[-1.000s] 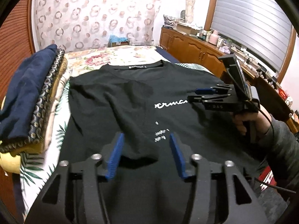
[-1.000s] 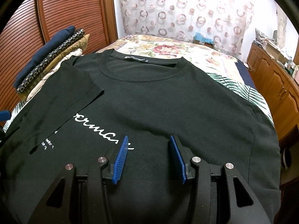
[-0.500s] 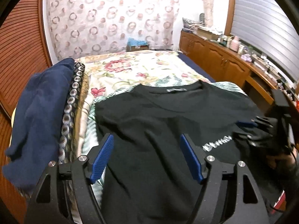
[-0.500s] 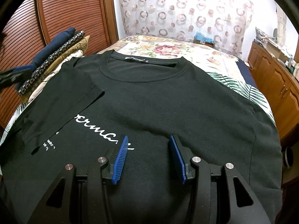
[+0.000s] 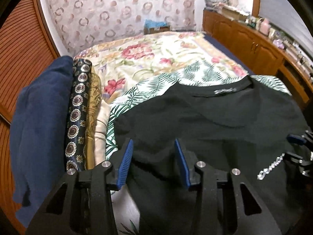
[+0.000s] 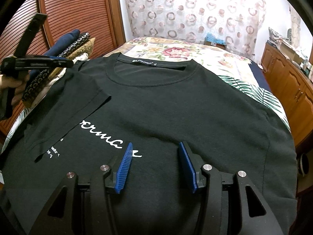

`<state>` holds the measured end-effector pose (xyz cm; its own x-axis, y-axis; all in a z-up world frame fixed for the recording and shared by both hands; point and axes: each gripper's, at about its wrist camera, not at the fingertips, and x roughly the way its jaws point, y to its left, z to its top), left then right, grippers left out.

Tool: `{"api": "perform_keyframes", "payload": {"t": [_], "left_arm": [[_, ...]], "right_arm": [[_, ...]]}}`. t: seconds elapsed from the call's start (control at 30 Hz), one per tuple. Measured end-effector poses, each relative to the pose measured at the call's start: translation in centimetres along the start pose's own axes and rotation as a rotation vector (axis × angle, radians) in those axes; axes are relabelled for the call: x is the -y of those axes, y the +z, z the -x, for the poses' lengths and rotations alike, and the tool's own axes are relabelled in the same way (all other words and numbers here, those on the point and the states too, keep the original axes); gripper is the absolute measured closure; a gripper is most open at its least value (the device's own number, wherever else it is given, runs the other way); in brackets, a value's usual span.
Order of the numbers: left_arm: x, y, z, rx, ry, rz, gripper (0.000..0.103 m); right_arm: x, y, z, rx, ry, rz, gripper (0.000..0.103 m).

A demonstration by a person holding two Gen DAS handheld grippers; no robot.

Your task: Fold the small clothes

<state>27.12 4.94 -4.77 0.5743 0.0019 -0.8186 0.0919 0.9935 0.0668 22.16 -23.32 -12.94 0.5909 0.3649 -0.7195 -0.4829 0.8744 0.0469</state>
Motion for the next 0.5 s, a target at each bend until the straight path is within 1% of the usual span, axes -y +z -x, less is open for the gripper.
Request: {"api": "perform_keyframes", "payload": {"t": [0.13, 0.27, 0.4, 0.47, 0.5], "left_arm": [[-0.4, 0.0, -1.5, -0.044, 0.031, 0.014, 0.058], [-1.0, 0.1, -2.5, -0.071, 0.057, 0.017, 0.058], [-1.0, 0.0, -2.8, -0.079, 0.048, 0.014, 0.058], [-0.8, 0.1, -3.0, -0.083, 0.044, 0.004, 0.064], [-0.7, 0.1, -3.1, -0.088, 0.040, 0.004, 0.073]], "right_arm": [[0.2, 0.0, 0.0, 0.004, 0.018, -0.015, 0.051], [0.2, 0.0, -0.1, 0.005, 0.026, -0.021, 0.051], [0.1, -0.1, -0.1, 0.006, 0.030, -0.017, 0.051], [0.4, 0.0, -0.1, 0.006, 0.036, -0.020, 0.051], [0.4, -0.1, -0.1, 0.007, 0.039, -0.022, 0.051]]}}
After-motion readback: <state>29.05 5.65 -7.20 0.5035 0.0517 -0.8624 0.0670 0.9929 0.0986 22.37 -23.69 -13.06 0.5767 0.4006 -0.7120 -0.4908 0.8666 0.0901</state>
